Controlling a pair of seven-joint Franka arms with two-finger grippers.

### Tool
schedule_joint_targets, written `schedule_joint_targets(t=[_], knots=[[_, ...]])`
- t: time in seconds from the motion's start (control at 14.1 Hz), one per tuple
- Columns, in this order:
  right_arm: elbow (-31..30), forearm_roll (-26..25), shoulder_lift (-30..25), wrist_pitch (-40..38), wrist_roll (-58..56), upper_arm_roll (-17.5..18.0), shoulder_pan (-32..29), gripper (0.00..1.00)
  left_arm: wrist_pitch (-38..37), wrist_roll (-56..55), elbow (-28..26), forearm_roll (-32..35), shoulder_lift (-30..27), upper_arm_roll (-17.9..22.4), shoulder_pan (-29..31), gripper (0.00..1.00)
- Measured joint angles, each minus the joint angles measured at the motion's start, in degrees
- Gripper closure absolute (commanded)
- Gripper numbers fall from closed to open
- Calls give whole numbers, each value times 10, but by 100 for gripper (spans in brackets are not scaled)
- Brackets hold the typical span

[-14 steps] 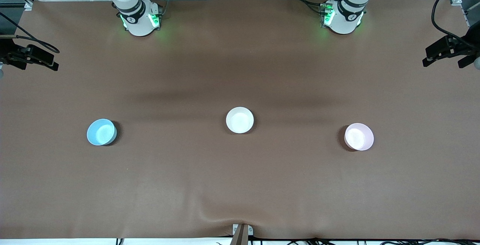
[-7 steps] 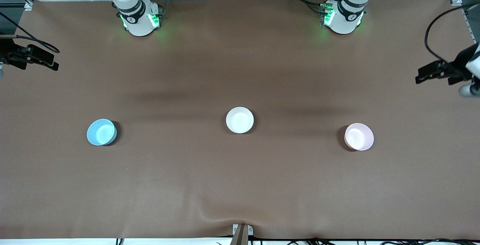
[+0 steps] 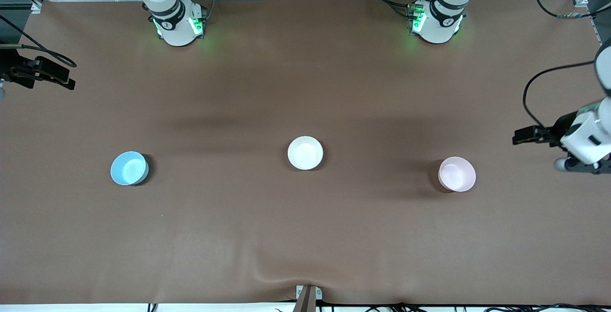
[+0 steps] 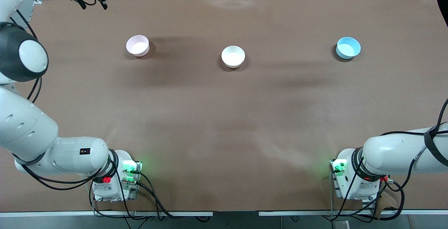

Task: Stack pink and blue bowls on white bowl
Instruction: 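Reach the left gripper down to the pink bowl and grasp its rim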

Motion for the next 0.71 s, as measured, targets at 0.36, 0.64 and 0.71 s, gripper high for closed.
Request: schedule_joint_targets(t=[0.36, 0.64, 0.71], knots=[[0, 0, 0, 0, 0, 0, 0, 0, 55, 3, -3, 0, 58, -3, 0, 0], [0, 0, 0, 0, 0, 0, 0, 0, 130, 18, -33, 0, 95, -7, -1, 0], [0, 0, 0, 0, 0, 0, 1, 0, 154, 19, -46, -1, 101, -8, -1, 0]])
